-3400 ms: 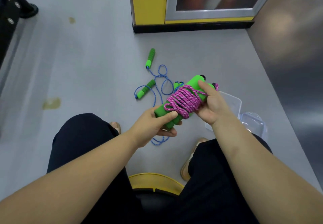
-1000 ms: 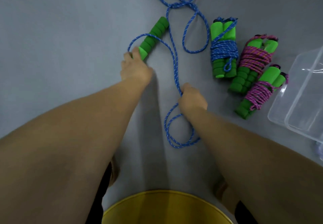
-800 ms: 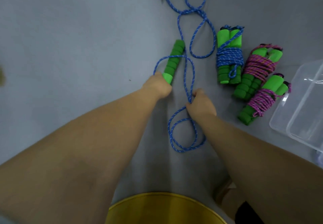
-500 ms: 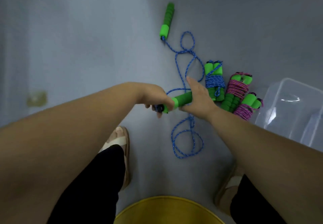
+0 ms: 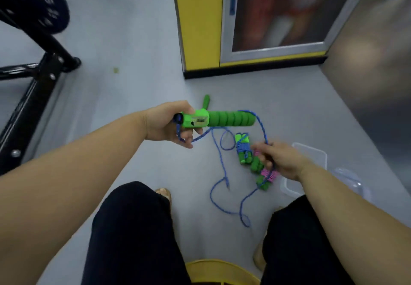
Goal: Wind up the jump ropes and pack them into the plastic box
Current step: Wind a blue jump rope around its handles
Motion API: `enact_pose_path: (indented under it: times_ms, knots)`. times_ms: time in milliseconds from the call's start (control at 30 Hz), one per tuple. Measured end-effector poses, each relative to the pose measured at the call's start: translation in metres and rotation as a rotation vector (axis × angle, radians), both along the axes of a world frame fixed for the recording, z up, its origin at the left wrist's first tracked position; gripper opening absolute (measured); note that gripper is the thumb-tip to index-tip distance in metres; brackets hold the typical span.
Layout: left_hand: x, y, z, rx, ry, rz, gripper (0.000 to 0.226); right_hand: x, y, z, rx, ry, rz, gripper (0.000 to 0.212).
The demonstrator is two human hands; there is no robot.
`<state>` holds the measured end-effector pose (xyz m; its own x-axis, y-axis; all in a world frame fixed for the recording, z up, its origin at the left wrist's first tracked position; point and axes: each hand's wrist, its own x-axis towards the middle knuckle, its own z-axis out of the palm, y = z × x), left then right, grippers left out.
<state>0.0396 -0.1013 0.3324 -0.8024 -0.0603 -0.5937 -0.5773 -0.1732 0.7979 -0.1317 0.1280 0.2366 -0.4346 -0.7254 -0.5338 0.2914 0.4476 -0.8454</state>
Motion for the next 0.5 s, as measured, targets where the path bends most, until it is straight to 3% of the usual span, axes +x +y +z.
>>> enact_pose_path:
  times_ms: [100, 167, 267, 333, 400, 500]
  knots:
    - [0.018, 0.008, 0.023, 0.039, 0.119, 0.188, 0.052, -0.003, 0.037, 0.020, -0.006, -0.010, -0.232, 0.032]
    - [0.026, 0.013, 0.034, -0.039, 0.077, 0.149, 0.053, -0.009, 0.052, 0.038, -0.117, -0.132, -0.388, 0.035]
    - [0.039, 0.029, 0.051, -0.525, -0.228, -0.308, 0.035, -0.022, 0.063, 0.072, -0.261, -0.259, -0.571, 0.038]
    - [0.045, 0.040, 0.058, -0.767, -0.327, -0.555, 0.027, -0.028, 0.065, 0.091, -0.265, -0.255, -0.620, 0.037]
    - [0.048, 0.048, 0.063, -0.789, -0.252, -0.584, 0.035, -0.031, 0.065, 0.103, -0.221, -0.235, -0.635, 0.035]
    - [0.051, 0.059, 0.067, -0.516, -0.035, -0.316, 0.040, -0.024, 0.063, 0.107, -0.134, -0.196, -0.645, 0.033]
